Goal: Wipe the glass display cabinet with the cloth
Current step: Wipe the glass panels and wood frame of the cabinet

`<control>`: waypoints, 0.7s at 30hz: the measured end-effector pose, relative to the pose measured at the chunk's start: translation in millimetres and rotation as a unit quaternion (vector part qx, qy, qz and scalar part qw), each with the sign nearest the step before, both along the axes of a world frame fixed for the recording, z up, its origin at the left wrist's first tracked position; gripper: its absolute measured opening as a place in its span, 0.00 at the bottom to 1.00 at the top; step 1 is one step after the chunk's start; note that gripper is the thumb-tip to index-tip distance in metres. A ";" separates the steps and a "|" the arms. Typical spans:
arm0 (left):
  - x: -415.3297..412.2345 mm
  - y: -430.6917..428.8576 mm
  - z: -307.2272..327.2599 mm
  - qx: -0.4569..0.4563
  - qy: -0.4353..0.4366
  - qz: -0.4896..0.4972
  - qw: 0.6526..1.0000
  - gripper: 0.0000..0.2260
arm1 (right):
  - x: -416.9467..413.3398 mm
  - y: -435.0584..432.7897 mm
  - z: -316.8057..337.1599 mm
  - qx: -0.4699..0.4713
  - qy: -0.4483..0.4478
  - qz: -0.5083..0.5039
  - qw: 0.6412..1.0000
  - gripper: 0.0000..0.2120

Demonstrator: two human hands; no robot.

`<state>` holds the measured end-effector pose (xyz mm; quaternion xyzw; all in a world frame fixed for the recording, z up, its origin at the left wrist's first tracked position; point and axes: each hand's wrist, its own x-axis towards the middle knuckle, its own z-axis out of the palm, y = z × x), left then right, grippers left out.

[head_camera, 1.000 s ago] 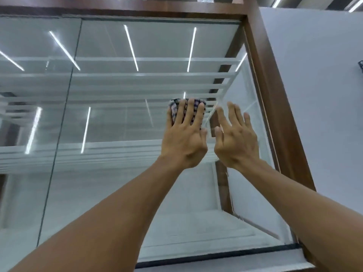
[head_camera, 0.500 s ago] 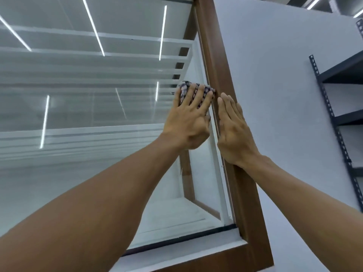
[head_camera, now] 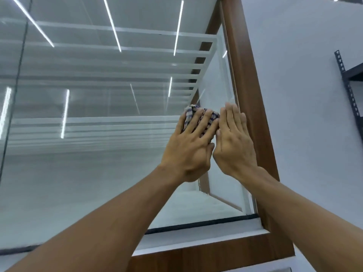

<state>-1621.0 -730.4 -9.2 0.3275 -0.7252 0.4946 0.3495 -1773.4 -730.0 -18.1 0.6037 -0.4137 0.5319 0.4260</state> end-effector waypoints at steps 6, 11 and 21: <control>78.8 5.1 5.0 0.001 0.072 0.002 0.997 0.27 | 78.2 -9.2 14.9 0.007 0.025 0.072 0.997 0.31; 165.9 13.7 10.6 0.012 0.146 0.015 0.989 0.29 | 154.2 -11.3 29.3 0.001 0.076 0.035 0.996 0.31; 284.1 22.5 11.4 0.009 0.225 0.024 0.974 0.28 | 285.1 -5.1 33.2 -0.012 0.132 0.038 0.990 0.32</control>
